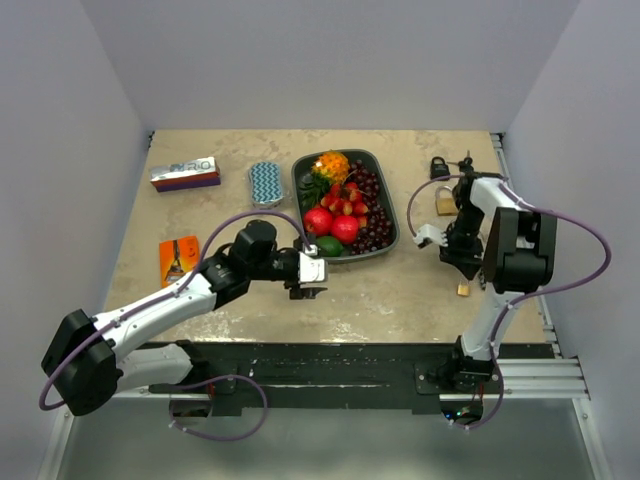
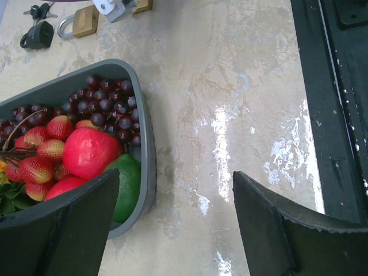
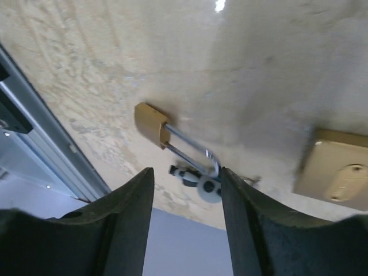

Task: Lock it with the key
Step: Place the lock at the center of the board, then reset both arms

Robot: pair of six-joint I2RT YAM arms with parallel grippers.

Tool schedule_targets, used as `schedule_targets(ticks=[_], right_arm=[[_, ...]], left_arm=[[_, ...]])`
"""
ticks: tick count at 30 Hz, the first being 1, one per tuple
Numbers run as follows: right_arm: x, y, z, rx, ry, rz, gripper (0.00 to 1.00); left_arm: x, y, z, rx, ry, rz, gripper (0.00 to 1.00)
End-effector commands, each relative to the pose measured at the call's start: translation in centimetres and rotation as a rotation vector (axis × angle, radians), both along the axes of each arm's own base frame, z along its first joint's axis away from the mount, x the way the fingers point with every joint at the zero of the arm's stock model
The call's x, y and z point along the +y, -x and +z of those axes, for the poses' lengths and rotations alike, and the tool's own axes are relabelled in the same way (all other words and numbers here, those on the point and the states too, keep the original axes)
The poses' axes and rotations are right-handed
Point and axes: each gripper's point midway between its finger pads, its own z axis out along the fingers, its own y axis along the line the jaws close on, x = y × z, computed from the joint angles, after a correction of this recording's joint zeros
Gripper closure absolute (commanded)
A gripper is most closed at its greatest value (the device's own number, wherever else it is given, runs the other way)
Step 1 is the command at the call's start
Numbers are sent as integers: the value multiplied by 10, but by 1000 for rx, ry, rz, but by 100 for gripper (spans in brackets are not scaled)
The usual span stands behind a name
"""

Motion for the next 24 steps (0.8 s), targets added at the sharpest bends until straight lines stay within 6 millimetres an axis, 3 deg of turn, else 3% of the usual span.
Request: schedule_targets(ticks=[1, 7, 10, 11, 13, 14, 15, 16, 17, 18, 19, 20, 21, 22, 23, 24], right_arm=[[9, -14, 12, -14, -6, 48, 43], [14, -28, 25, -75, 0, 35, 30], [25, -42, 45, -175, -43, -1, 23], [37, -48, 50, -208, -103, -31, 19], [51, -67, 72, -299, -165, -109, 1], [60, -73, 80, -329, -210, -151, 1], [78, -86, 98, -376, -295, -234, 1], [88, -92, 106, -393, -345, -276, 1], [97, -97, 115, -397, -380, -382, 1], [115, -113, 132, -445, -490, -433, 1], [123, -121, 142, -464, -540, -487, 1], [132, -124, 158, -476, -581, -611, 1], [143, -143, 169, -538, -672, -646, 1], [147, -148, 178, -567, -712, -695, 1], [153, -152, 185, -558, -747, -806, 1], [157, -163, 197, -657, -806, -816, 1]], left_arm=[[3, -5, 16, -48, 52, 4, 16], [15, -23, 20, -6, 79, 92, 13], [24, -41, 31, 53, 110, 173, 8], [23, -49, 47, 51, 136, 196, 7], [33, -66, 44, 149, 119, 292, 4], [32, -79, 67, 142, 145, 321, 2], [37, -87, 50, 239, 91, 387, 1], [40, -104, 72, 235, 109, 432, 1], [43, -112, 72, 266, 90, 460, 1], [49, -116, 51, 375, 26, 509, 1], [59, -134, 71, 384, 60, 557, 1], [66, -143, 71, 424, 64, 586, 1], [70, -147, 60, 532, 57, 612, 1], [87, -165, 71, 548, 92, 668, 1], [96, -172, 70, 579, 95, 703, 1], [106, -179, 56, 640, 76, 766, 1]])
